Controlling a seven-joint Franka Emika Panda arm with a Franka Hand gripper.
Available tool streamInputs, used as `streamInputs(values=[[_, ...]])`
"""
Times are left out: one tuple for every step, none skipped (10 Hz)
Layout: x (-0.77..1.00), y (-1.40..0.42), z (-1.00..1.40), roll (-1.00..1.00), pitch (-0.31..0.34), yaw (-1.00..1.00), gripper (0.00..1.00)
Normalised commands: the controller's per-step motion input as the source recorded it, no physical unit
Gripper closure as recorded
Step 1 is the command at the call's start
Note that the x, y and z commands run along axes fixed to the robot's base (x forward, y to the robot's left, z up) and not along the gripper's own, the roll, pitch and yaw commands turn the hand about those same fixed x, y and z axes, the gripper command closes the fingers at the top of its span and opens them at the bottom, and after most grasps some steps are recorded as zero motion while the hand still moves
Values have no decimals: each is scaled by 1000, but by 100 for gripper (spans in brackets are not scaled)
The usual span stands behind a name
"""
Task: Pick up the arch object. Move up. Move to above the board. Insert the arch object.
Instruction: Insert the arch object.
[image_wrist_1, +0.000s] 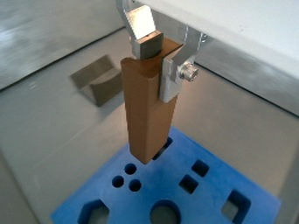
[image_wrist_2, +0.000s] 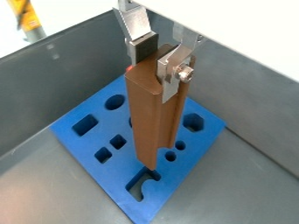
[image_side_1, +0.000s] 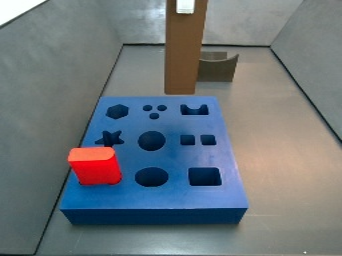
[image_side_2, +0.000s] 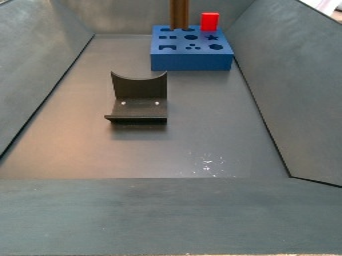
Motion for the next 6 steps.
streamInputs(values=[[469, 0, 0, 0, 47, -374, 100], [-40, 0, 0, 0, -20, 0, 100], [120, 146, -249, 0, 0, 69, 100], [206, 260, -326, 0, 0, 200, 100], [149, 194, -477, 0, 0, 180, 100], [54, 46, -234, -3, 0, 0, 100]])
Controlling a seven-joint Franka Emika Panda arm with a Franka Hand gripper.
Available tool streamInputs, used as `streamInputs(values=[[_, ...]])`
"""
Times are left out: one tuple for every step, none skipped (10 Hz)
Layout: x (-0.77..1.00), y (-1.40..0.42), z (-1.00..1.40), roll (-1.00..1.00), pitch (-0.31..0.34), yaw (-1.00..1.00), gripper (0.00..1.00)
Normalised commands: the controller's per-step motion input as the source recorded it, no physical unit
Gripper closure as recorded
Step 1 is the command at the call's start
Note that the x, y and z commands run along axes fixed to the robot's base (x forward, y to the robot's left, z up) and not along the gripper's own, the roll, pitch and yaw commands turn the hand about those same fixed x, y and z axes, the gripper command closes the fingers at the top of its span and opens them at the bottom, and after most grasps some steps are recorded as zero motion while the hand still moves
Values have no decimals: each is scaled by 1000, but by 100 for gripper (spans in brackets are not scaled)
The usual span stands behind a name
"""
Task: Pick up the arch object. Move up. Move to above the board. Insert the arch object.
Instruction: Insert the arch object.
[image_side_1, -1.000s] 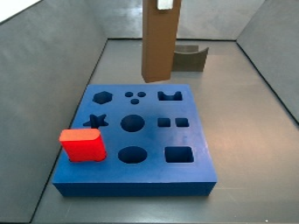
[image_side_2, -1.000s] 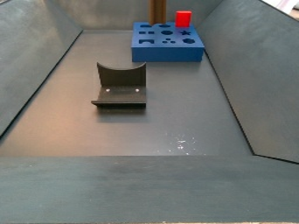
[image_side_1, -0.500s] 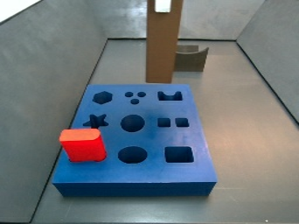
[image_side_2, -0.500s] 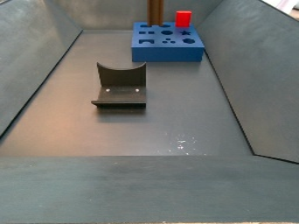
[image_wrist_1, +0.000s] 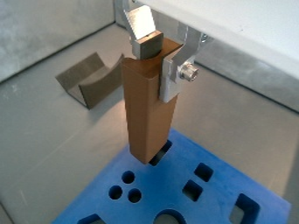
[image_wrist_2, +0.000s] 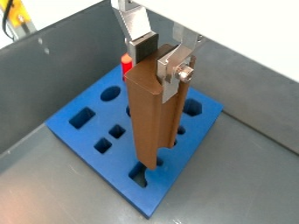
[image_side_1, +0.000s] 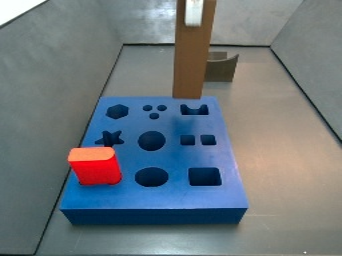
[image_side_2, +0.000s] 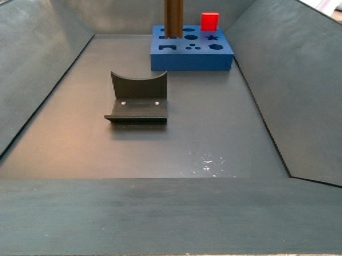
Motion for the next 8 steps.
streamInputs(values=[[0, 0, 0, -13, 0, 0, 100], [160, -46, -171, -64, -21, 0, 100], [383, -11, -300, 0, -3, 51, 100], [311, 0, -246, 0, 0, 114, 100], [0, 34, 0, 0, 0, 0, 100], [0, 83, -166, 50, 9, 100, 100], [0, 60, -243, 51, 3, 106, 100], [0, 6, -300, 60, 0, 83, 100]])
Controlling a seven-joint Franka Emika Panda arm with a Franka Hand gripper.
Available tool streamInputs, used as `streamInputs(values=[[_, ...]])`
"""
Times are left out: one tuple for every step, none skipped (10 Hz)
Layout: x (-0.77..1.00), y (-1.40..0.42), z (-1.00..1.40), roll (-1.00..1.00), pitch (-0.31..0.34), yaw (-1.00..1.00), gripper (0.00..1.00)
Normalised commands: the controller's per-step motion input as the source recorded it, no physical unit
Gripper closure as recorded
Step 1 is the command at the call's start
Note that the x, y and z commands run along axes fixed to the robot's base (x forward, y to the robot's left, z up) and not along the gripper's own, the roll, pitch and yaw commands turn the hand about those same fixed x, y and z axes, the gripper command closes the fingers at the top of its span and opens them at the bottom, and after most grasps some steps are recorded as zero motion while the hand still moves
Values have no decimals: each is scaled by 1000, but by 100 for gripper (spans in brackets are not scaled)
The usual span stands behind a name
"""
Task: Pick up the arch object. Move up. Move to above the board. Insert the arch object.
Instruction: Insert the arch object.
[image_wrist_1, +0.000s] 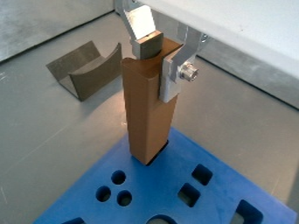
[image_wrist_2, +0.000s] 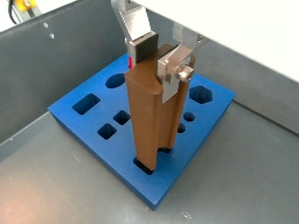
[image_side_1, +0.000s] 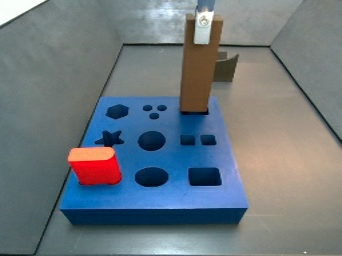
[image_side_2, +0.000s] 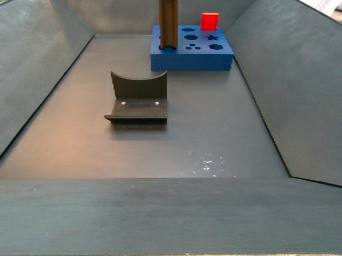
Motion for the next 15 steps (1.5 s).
streamInputs(values=[[0, 0, -371, 66, 0, 57, 100], [0, 0, -406, 43, -6, 43, 100], [0, -40, -391, 41, -7, 20, 100], [106, -106, -331, 33, 0, 14, 100], [163, -114, -266, 43, 0, 0, 100], [157, -86, -257, 66, 0, 0, 100], [171, -77, -240, 71, 0, 0, 100], [180, -51, -243, 97, 3, 0, 100], [0, 0, -323, 174, 0, 80, 100], [0, 189, -291, 183, 29, 189, 100], [-91, 291, -211, 151, 51, 220, 100], [-100, 257, -91, 93, 47, 123, 100], [-20, 203, -60, 29, 36, 17, 100], [-31, 9, -146, 24, 11, 6, 100], [0, -37, -526, 23, 0, 0, 100]])
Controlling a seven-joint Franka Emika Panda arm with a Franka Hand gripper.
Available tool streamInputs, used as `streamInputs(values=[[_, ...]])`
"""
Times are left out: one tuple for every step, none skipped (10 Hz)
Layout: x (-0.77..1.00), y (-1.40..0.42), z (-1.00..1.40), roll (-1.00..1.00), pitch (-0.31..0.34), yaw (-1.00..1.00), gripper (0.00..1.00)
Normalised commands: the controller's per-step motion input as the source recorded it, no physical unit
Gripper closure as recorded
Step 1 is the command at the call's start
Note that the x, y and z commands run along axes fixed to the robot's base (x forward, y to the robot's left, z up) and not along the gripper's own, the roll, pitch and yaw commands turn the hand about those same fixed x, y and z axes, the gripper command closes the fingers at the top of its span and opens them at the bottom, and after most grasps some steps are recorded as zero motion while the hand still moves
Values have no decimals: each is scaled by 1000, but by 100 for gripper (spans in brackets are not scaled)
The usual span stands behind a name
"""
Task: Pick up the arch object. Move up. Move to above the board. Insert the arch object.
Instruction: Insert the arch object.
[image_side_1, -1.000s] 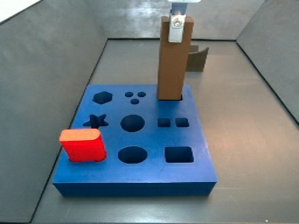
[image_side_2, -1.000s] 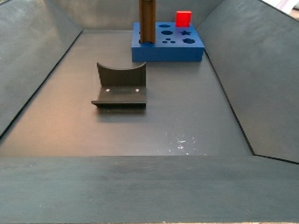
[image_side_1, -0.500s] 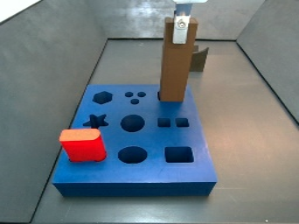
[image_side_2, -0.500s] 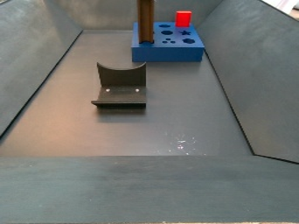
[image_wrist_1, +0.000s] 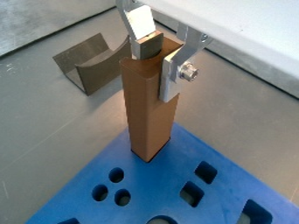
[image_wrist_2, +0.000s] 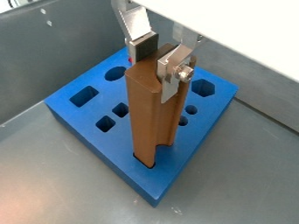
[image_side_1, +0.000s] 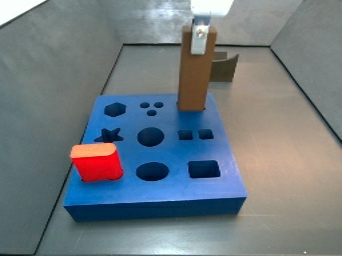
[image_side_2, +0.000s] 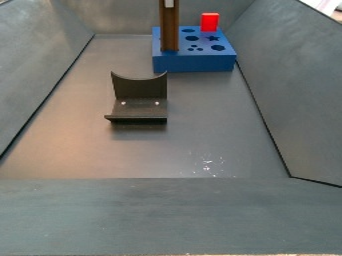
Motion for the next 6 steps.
streamInputs(values=[[0, -154, -751, 51, 0, 0, 100], [0, -140, -829, 60, -9, 0, 100], [0, -134, -806, 64, 0, 0, 100], [0, -109, -637, 67, 0, 51, 100], [0, 0, -146, 27, 0, 0, 100], [0, 0, 0, 0, 0, 0, 100]])
